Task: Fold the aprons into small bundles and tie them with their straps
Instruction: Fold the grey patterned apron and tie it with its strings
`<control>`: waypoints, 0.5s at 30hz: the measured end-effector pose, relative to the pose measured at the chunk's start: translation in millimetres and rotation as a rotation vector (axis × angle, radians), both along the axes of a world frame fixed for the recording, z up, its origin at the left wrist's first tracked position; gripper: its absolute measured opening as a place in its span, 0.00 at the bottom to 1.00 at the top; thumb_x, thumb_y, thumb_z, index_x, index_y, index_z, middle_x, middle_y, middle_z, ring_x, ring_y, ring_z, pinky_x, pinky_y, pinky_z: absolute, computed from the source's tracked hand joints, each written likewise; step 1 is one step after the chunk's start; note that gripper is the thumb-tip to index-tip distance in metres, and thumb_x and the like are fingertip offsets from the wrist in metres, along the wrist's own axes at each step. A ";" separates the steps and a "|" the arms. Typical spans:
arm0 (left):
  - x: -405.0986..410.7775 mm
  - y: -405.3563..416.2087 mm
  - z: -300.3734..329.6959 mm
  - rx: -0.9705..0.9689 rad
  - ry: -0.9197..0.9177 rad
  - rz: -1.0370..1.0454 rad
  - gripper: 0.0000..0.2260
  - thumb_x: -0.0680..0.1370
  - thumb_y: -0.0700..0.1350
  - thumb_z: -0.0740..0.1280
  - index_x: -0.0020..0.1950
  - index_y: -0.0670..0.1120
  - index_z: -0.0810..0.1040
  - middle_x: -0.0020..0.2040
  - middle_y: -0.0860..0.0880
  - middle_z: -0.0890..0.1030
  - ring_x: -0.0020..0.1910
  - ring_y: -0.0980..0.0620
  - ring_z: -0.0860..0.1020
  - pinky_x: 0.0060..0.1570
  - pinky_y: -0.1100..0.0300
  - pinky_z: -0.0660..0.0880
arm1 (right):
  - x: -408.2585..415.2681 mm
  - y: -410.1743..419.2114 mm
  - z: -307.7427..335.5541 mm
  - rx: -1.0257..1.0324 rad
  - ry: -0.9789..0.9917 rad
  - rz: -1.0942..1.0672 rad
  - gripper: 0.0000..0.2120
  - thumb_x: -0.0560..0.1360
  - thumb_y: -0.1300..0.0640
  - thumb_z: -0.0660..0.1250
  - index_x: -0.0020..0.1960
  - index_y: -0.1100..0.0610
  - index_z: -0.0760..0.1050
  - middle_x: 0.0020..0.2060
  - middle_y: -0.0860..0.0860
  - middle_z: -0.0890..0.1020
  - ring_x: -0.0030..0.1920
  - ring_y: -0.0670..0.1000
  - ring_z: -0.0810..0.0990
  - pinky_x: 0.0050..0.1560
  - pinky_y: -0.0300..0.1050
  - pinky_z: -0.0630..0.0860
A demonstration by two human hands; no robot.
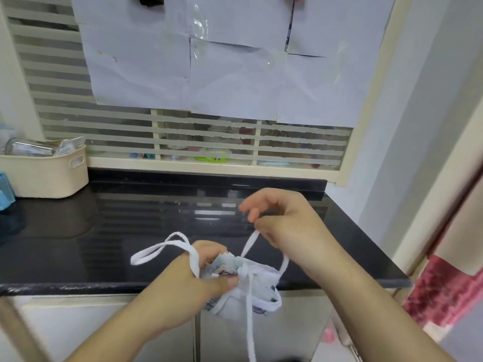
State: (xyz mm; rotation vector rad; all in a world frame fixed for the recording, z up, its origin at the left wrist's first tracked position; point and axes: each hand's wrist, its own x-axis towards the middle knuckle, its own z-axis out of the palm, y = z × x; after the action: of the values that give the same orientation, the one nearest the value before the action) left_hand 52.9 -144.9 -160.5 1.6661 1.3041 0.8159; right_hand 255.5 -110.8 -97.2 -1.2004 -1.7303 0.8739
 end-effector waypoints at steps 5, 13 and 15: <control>0.6 7.3 -8.0 0.057 -0.151 0.205 0.02 0.79 0.49 0.73 0.49 0.53 0.82 0.44 0.47 0.84 0.43 0.51 0.83 0.43 0.58 0.77 | -34.3 -49.7 -4.3 0.047 0.081 0.027 0.27 0.73 0.75 0.59 0.52 0.43 0.79 0.49 0.45 0.80 0.35 0.39 0.76 0.36 0.32 0.72; -3.7 5.6 -5.1 0.108 -0.512 0.358 0.09 0.77 0.46 0.75 0.55 0.59 0.85 0.50 0.48 0.88 0.50 0.48 0.87 0.53 0.43 0.83 | -74.2 -86.5 -94.1 -0.404 0.641 -0.092 0.14 0.77 0.80 0.56 0.51 0.63 0.72 0.41 0.57 0.84 0.20 0.53 0.70 0.21 0.35 0.62; -4.7 3.8 -3.3 0.131 -0.521 0.346 0.08 0.77 0.49 0.74 0.54 0.60 0.86 0.50 0.49 0.88 0.51 0.49 0.87 0.53 0.45 0.83 | -73.6 -86.3 -111.9 -0.495 0.550 -0.053 0.06 0.76 0.76 0.61 0.45 0.68 0.74 0.34 0.62 0.83 0.21 0.52 0.71 0.22 0.37 0.65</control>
State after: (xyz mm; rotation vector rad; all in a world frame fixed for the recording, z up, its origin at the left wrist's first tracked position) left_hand 48.2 -141.1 -163.7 1.2117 1.1898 1.4563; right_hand 181.9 -197.1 -209.1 -1.1559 -1.0637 1.4941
